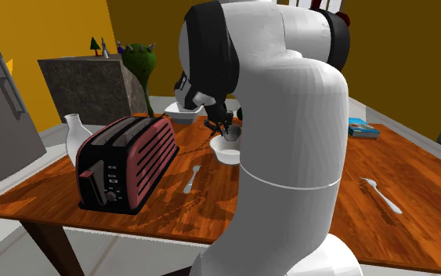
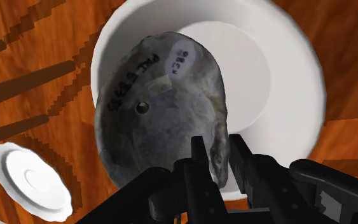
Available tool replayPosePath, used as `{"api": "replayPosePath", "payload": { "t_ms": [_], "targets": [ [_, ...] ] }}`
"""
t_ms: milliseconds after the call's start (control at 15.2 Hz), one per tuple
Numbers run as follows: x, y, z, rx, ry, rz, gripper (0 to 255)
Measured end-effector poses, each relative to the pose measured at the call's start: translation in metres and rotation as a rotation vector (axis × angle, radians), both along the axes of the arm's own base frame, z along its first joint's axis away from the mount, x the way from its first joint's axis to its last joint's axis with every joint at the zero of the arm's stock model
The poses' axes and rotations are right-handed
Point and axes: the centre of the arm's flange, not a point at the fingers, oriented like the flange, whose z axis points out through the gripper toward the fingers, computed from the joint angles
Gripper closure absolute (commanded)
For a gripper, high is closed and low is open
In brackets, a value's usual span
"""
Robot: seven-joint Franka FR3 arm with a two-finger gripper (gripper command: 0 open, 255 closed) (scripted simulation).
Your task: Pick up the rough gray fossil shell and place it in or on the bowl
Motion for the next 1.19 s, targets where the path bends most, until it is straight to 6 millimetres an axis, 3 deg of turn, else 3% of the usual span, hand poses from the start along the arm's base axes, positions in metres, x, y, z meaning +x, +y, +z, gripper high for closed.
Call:
{"api": "replayPosePath", "payload": {
  "t_ms": [264, 660, 726, 1188],
  "targets": [
    [0.000, 0.000, -0.021, 0.000, 0.000, 0.000, 255],
    [0.000, 0.000, -0.024, 0.000, 0.000, 0.000, 255],
    [0.000, 0.000, -0.024, 0.000, 0.000, 0.000, 0],
    [0.000, 0.004, -0.020, 0.000, -0.001, 0.000, 0]
  ]
}}
